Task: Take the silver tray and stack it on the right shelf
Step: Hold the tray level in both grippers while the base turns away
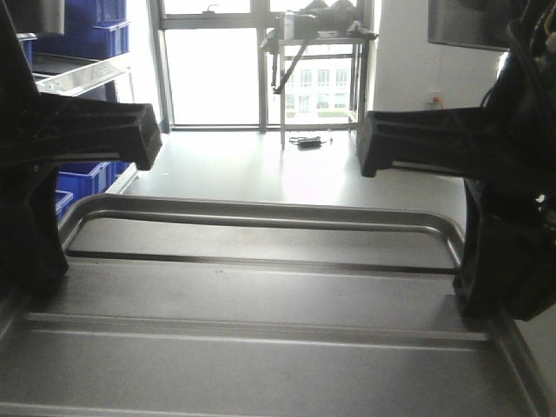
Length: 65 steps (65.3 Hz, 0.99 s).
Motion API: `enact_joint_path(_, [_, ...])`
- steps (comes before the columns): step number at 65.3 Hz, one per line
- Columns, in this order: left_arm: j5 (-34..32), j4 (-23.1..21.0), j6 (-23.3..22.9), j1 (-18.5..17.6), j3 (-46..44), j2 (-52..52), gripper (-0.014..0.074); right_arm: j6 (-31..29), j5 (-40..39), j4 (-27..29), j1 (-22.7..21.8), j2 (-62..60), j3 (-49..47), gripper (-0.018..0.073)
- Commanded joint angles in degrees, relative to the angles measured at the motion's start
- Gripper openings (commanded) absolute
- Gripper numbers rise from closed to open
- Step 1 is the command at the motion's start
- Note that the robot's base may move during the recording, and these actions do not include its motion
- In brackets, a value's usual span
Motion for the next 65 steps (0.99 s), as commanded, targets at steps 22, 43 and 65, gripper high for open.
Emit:
enact_joint_path(22, [1.9,2.1,0.5,-0.2,-1.2,-1.7,-0.0100,-0.4,0.5,-2.4,-0.1,-1.2,-1.6,0.0060])
enact_joint_path(43, [1.9,2.1,0.5,-0.2,-1.2,-1.7,-0.0100,-0.4,0.5,-2.4,-0.1,-1.2,-1.6,0.0060])
enact_joint_path(65, [1.9,2.1,0.5,-0.2,-1.2,-1.7,-0.0100,-0.4,0.5,-2.4,-0.1,-1.2,-1.6,0.0060])
